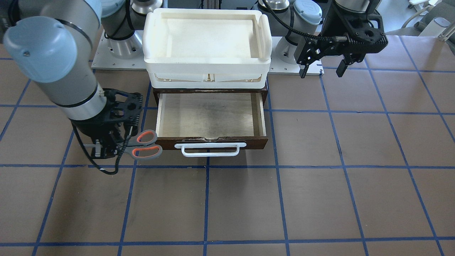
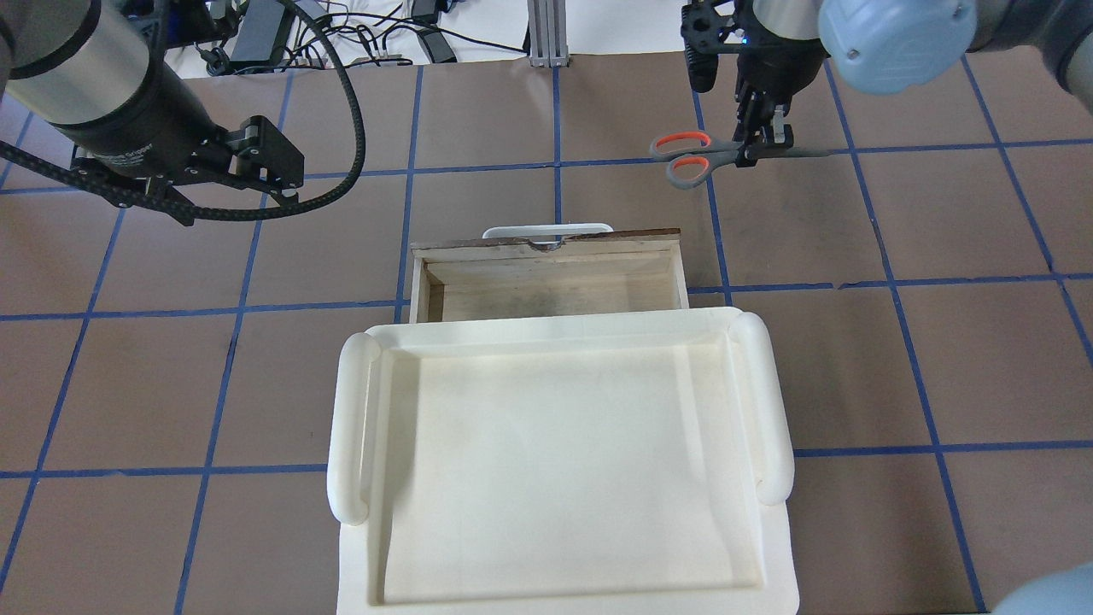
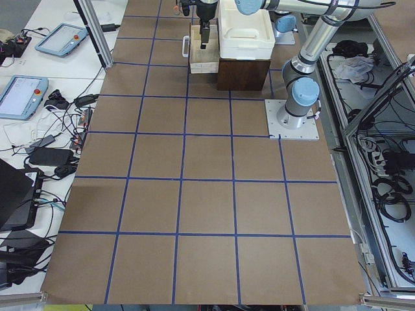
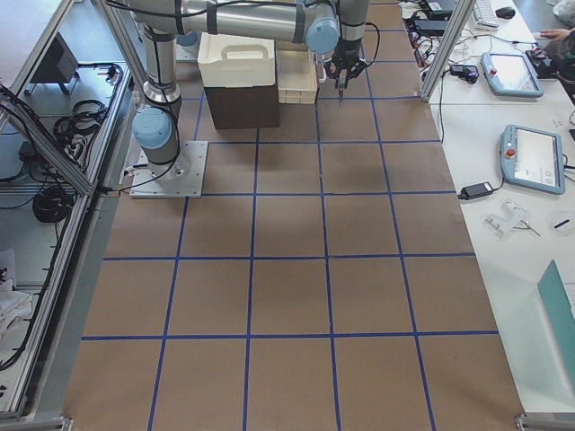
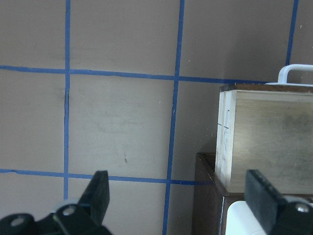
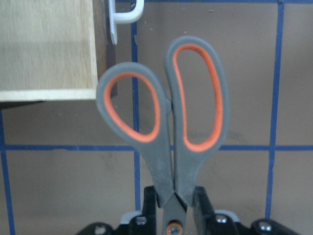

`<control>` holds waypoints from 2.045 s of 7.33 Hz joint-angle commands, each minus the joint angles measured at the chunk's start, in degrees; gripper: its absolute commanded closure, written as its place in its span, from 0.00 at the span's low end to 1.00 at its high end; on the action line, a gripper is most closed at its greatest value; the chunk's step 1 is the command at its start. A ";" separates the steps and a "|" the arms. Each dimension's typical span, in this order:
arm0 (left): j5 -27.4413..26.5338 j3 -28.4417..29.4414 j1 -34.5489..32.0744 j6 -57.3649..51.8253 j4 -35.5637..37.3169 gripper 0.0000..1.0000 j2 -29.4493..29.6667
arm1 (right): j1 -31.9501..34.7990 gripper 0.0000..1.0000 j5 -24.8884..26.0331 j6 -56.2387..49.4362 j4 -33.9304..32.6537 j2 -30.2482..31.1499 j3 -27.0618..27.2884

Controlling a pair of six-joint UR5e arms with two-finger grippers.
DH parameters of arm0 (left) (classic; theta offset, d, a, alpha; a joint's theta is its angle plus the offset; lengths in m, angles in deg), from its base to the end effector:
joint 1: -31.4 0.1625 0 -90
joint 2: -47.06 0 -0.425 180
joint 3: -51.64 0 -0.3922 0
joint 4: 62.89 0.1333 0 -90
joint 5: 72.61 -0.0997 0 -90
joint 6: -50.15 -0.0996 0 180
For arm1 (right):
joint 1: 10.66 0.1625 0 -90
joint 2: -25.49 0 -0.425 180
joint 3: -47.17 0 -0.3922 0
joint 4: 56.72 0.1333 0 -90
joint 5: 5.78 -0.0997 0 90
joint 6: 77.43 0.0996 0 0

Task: Put scissors in drawer and close it
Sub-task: 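Lower the held scissors into the open wooden drawer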

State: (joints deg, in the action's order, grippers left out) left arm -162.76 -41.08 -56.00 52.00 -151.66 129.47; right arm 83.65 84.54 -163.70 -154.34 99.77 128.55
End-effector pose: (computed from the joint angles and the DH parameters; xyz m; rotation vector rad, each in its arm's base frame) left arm -0.1127 -0.4499 0.5286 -0.1219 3.1315 -0.1669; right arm 0.1778 -0.5933 0.4244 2.2254 -2.2030 0.0050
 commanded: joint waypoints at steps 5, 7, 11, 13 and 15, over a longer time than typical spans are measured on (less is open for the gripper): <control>-0.11 0.00 0.03 0.00 0.00 0.00 -0.05 | 11.77 1.00 -0.49 11.74 0.42 -0.36 0.44; -0.20 0.00 0.03 0.00 0.00 0.00 0.03 | 13.78 1.00 -0.76 15.16 0.07 -0.89 1.75; -0.11 0.00 -0.06 0.00 0.00 0.00 0.03 | 16.25 1.00 -2.77 17.89 -0.46 -1.94 2.99; -0.11 0.00 -0.06 0.00 0.00 0.00 0.03 | 17.65 1.00 -2.78 18.51 -0.46 -2.99 3.25; -0.20 0.00 -0.06 0.00 0.00 0.00 0.03 | 18.37 1.00 -2.87 18.60 -0.46 -3.53 3.61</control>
State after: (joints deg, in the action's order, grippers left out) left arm -162.94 -41.08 -56.04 52.00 -151.66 129.50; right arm 101.56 81.76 -145.22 -154.83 96.53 131.96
